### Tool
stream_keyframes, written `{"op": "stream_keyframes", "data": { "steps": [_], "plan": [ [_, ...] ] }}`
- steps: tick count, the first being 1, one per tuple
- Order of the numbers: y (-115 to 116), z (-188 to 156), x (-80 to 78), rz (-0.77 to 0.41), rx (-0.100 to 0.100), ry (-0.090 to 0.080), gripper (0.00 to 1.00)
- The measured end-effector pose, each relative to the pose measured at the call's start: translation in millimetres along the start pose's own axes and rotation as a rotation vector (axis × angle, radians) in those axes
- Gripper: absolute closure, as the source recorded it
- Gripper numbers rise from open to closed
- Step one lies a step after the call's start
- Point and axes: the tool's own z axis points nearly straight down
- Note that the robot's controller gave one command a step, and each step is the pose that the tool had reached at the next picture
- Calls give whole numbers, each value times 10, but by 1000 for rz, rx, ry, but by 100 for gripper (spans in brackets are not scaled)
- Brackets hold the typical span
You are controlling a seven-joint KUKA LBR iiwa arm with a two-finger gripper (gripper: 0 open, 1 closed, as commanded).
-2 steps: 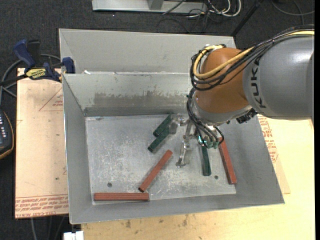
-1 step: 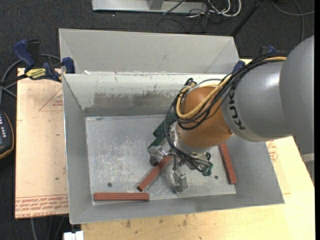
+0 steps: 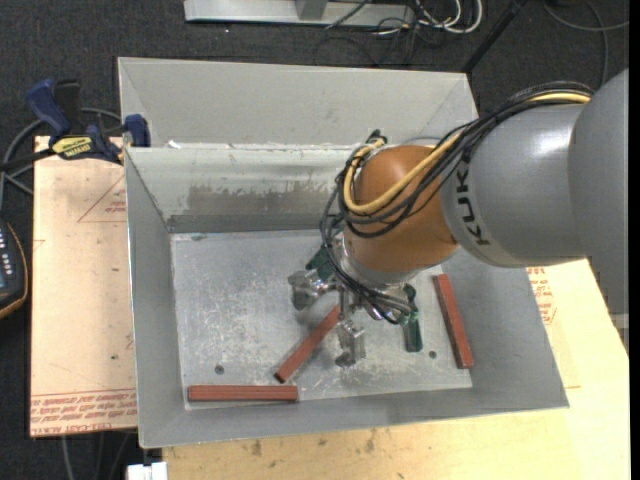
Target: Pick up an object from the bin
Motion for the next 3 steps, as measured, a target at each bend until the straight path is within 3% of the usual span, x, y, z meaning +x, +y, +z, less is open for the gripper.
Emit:
{"op": "stream_keyframes", "data": {
  "steps": [1,2,3],
  "plan": [
    [49,-50,17,-164,-1,3,0],
    [1,330,35,-265,-3,7,0],
    [6,329,30,-262,-2,5,0]
  ]
}}
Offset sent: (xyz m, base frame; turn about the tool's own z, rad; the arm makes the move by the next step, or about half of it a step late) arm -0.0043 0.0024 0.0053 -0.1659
